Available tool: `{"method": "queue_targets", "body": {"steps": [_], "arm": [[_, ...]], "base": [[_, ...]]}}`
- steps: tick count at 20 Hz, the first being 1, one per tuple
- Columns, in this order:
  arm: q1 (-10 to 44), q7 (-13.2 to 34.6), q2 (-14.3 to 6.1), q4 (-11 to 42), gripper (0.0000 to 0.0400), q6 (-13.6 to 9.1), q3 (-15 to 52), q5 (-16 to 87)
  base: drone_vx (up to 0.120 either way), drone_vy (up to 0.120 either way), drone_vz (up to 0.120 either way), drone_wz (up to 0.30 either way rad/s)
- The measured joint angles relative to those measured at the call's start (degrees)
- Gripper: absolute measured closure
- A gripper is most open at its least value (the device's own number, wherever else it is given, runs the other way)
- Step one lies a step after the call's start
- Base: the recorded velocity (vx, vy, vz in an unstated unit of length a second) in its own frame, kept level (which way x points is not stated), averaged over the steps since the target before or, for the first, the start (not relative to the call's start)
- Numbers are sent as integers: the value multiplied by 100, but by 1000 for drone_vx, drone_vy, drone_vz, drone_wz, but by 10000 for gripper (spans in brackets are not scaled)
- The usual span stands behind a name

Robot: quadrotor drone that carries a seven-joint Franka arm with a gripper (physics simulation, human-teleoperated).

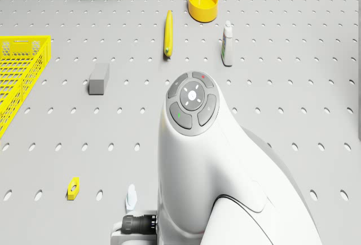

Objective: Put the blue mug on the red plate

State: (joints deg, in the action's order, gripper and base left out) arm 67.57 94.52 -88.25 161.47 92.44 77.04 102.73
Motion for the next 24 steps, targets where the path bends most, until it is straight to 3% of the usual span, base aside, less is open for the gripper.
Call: {"method": "queue_targets", "body": {"steps": [5,10,14,21,24], "arm": [[5,4,-22,-1,300,21,2,-9],[5,1,-44,-2,300,41,4,-18],[-148,-164,-77,-15,300,73,10,-35],[-671,-985,-115,-120,293,128,32,-81],[-835,-1107,-144,-160,297,156,48,-105]], "base": [[0,-120,-120,0],[0,-112,0,0],[0,0,0,0],[0,0,0,0],[0,0,0,0]]}}
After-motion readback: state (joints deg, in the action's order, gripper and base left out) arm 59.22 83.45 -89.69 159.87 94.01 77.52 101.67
